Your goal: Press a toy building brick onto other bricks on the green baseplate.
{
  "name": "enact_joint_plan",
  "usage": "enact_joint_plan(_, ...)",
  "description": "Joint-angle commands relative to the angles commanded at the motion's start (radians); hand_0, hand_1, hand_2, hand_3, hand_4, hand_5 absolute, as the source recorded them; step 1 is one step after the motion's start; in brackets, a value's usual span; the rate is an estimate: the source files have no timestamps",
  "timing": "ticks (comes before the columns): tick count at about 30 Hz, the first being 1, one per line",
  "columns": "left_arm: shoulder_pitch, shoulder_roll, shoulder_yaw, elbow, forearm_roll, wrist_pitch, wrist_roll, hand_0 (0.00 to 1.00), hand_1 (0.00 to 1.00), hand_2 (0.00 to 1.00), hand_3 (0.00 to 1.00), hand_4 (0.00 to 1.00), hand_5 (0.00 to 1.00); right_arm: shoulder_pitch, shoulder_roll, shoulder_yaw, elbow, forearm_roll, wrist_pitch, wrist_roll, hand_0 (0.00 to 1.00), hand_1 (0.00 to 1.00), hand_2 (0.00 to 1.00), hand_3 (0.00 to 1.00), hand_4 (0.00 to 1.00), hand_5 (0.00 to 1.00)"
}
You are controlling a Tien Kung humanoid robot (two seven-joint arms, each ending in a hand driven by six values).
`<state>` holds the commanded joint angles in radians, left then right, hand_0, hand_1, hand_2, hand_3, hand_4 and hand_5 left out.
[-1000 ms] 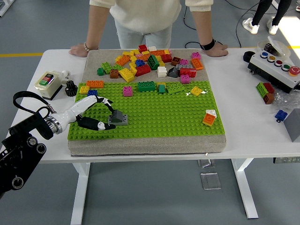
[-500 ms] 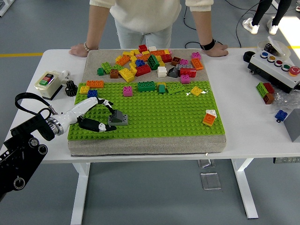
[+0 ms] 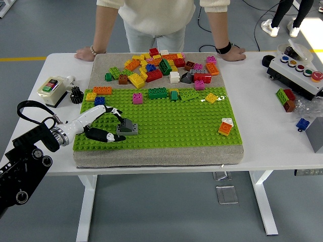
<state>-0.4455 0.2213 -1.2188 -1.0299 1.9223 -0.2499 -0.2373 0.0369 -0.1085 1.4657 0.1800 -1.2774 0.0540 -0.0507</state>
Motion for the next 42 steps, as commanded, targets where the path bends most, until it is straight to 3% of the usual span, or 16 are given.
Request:
enact_joint_plan(35, -0.002, -0.002, 0.026, 0.0, 0.021, 0.012, 0.009, 0.987, 0.875, 0.842, 0.578, 0.998, 0.367, 0.002, -0.001, 0.005, 0.0, 0.002, -0.001, 0.0, 0.761, 0.689, 0.733, 0.681, 0.961, 0.485)
enact_joint_plan(42, 0.001, 0.002, 0.006, -0.023, -0.005, 0.004, 0.004, 0.986, 0.874, 0.842, 0.578, 0.998, 0.366, 0.001, -0.002, 0.007, 0.0, 0.001, -0.001, 0.0, 0.76, 0.689, 0.733, 0.681, 0.961, 0.485)
